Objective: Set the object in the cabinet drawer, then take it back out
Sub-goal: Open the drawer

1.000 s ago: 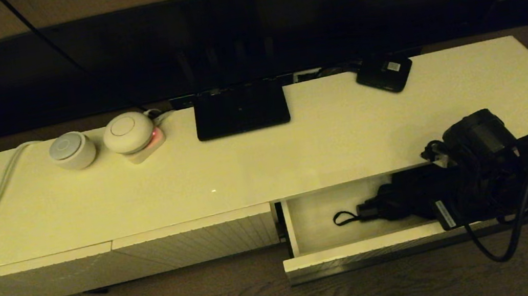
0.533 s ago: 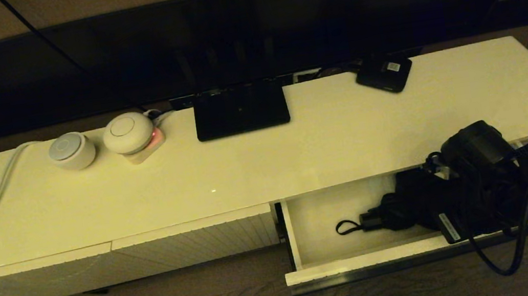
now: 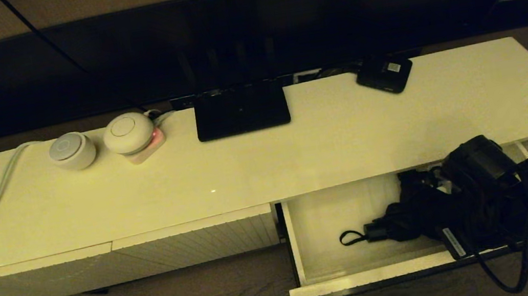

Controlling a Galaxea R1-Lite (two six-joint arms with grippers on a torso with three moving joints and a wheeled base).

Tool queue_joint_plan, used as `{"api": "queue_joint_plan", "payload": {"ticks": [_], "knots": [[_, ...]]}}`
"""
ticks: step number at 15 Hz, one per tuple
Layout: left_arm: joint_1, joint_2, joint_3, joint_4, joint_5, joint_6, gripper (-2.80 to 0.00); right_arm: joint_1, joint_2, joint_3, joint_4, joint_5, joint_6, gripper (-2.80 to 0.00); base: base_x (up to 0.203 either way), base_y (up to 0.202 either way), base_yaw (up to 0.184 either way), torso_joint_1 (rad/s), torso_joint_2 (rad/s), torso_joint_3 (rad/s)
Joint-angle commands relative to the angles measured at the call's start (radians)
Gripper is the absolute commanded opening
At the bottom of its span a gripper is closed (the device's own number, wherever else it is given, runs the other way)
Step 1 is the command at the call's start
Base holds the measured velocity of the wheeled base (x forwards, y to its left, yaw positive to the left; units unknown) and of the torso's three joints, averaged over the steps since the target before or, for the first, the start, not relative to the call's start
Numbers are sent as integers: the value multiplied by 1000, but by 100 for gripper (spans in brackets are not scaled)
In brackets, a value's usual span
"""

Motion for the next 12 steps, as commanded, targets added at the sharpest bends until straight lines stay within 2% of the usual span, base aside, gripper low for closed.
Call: {"api": "queue_joint_plan", "payload": {"ticks": [1, 12], "knots": [[0, 0, 3, 0, 0, 1, -280, -2, 11, 28, 15, 10, -3, -280, 0, 0, 0, 0, 0, 0], [0, 0, 3, 0, 0, 0, -280, -4, 22, 135, 8, 19, -14, -280, 0, 0, 0, 0, 0, 0]]}}
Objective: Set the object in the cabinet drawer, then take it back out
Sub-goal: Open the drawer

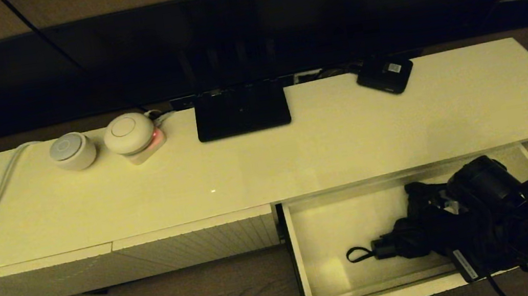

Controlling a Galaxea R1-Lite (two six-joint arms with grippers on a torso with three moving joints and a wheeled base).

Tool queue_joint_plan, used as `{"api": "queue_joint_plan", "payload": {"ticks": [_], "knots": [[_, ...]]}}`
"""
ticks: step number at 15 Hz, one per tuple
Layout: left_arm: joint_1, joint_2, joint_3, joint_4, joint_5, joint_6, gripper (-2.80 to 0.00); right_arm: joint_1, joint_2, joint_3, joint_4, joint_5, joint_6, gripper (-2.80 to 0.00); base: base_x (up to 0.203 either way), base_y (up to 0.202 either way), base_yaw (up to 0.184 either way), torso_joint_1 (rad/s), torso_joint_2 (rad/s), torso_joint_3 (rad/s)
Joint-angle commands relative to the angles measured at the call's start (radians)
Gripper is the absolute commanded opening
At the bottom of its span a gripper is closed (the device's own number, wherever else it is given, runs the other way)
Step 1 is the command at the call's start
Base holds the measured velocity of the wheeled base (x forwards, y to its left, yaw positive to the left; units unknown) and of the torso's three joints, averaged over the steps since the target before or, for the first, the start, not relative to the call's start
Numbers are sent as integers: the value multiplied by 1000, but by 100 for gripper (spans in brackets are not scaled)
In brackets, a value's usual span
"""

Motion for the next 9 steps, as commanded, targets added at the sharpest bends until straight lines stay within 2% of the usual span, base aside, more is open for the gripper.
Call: {"api": "queue_joint_plan", "payload": {"ticks": [1, 9], "knots": [[0, 0, 3, 0, 0, 0, -280, 3, 7, 35, 7, 3, -2, -280, 0, 0, 0, 0, 0, 0], [0, 0, 3, 0, 0, 0, -280, 6, -22, 85, -27, 3, 1, -280, 0, 0, 0, 0, 0, 0]]}}
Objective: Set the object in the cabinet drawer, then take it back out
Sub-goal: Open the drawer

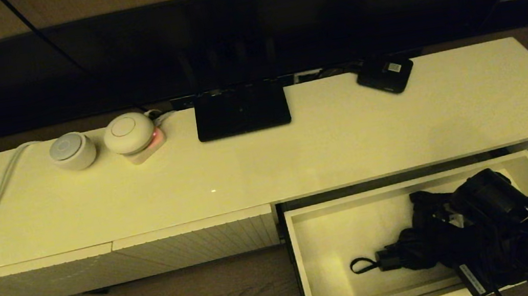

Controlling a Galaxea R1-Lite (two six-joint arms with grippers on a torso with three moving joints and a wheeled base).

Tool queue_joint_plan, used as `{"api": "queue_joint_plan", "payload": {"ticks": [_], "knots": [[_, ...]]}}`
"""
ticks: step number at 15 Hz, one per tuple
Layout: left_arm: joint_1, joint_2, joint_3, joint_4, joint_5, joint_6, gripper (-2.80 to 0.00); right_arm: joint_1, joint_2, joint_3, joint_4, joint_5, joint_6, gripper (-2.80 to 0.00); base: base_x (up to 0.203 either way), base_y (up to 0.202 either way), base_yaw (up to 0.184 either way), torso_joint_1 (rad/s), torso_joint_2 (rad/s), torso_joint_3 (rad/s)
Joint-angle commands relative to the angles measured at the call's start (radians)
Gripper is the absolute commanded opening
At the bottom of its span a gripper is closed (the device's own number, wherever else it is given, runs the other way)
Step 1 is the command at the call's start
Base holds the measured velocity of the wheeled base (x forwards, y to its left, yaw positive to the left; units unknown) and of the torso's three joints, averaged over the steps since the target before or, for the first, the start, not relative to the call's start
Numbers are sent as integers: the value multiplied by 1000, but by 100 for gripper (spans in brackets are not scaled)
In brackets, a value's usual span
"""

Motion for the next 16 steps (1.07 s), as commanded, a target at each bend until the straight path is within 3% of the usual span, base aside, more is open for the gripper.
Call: {"api": "queue_joint_plan", "payload": {"ticks": [1, 5, 8, 12, 13, 16], "knots": [[0, 0, 3, 0, 0, 0, -280, -2, -22, 3, -5, -3, 3, -280, 0, 0, 0, 0, 0, 0], [0, 0, 3, 0, 0, 0, -280, -24, -102, -55, -21, -4, -8, -280, 0, 0, 0, 0, 0, 0], [0, 0, 3, 0, 0, 0, -280, -24, -181, -87, -25, -11, -73, -280, 0, 0, 0, 0, 0, 0], [0, 0, 3, 0, 0, 0, -280, -49, -229, -90, -24, -11, -322, -280, 0, 0, 0, 0, 0, 0], [0, 0, 3, 0, 0, 0, -280, -59, -232, -89, -19, -6, -411, -280, 0, 0, 0, 0, 0, 0], [0, 0, 3, 0, 0, 0, -280, -100, -240, -105, -19, 1, -780, -280, 0, 0, 0, 0, 0, 0]]}}
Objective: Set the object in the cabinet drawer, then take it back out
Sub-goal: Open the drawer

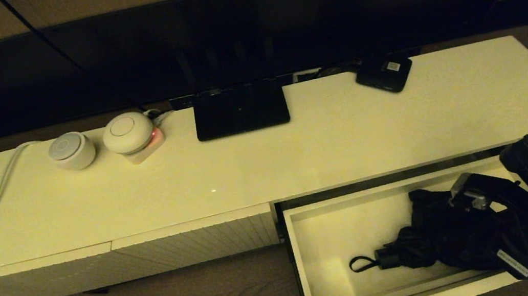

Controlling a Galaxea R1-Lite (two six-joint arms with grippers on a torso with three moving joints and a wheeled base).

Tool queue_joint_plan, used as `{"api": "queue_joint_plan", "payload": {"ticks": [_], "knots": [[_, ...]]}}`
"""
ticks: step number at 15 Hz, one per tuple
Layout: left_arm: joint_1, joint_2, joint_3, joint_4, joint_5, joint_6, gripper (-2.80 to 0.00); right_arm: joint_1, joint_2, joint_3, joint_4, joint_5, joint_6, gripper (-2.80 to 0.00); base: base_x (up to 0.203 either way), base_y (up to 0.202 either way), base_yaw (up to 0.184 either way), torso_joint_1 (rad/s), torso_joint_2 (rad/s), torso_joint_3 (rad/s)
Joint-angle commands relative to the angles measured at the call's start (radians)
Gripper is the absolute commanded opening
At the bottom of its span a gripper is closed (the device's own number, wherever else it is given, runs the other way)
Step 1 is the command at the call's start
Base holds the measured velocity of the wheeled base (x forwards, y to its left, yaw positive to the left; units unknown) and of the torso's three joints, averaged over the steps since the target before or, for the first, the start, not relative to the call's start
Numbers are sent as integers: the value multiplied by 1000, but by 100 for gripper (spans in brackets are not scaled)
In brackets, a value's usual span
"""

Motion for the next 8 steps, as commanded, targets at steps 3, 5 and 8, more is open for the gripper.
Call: {"api": "queue_joint_plan", "payload": {"ticks": [3, 5, 8], "knots": [[0, 0, 3, -1, 0, 0, -280, -58, -2, -11, 4, -1, -393, -280, 0, 0, 0, 0, 0, 0], [0, 0, 3, -1, 0, 0, -280, -58, 7, -7, 19, 1, -502, -280, 0, 0, 0, 0, 0, 0], [0, 0, 3, -1, 0, 0, -280, -58, 16, -1, 30, 4, -675, -280, 0, 0, 0, 0, 0, 0]]}}
